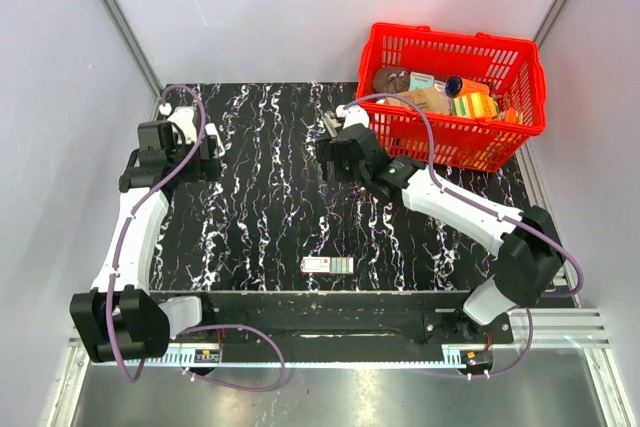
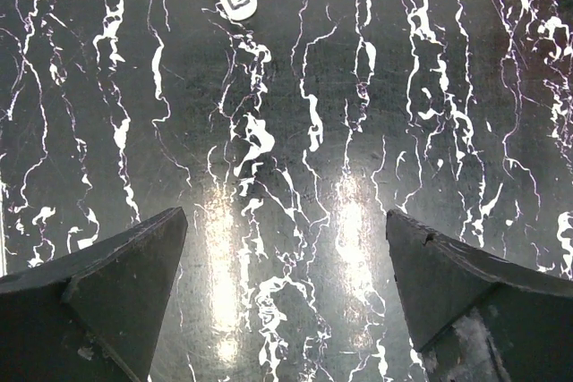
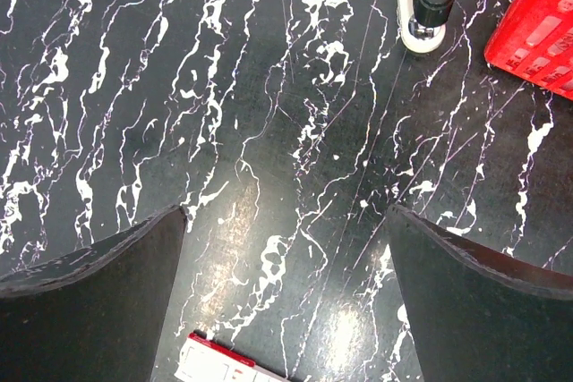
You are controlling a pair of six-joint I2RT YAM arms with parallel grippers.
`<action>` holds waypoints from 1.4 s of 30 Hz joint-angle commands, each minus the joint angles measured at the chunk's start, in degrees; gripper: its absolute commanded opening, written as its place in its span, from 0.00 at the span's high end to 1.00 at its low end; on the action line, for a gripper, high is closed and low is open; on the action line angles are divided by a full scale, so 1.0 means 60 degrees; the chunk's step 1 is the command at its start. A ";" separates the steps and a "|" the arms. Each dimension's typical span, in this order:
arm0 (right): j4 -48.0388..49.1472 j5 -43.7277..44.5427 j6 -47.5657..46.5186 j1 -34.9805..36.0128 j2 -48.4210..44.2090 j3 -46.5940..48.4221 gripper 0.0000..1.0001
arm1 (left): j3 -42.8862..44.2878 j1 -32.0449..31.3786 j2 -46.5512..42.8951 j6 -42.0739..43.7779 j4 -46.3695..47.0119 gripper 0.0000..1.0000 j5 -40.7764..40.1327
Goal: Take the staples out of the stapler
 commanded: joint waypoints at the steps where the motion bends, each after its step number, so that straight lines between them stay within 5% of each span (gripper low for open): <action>1: 0.0103 0.0324 -0.0078 0.0024 -0.0307 -0.0105 0.01 | -0.0084 0.0043 -0.0182 -0.0062 0.0821 0.01 -0.0423; 14: 0.0572 -0.0175 -0.0737 0.0156 -0.1786 -0.1292 0.00 | 0.1817 -0.0719 0.3494 -0.1584 0.1085 0.01 -0.2955; 31: 0.0909 -0.0190 -0.1264 0.0258 -0.1201 -0.1381 0.05 | 0.4176 -0.0719 0.6438 -0.3270 0.1159 0.02 -0.3573; 39: 0.1406 -0.0306 -0.1660 0.0244 -0.0703 -0.1249 0.12 | 0.5086 -0.0734 0.7699 -0.3343 0.1305 0.16 -0.3236; 42: 0.1480 -0.0365 -0.1777 0.0258 -0.0455 -0.1190 0.16 | 0.5087 -0.0734 0.7949 -0.3329 0.1510 0.31 -0.3221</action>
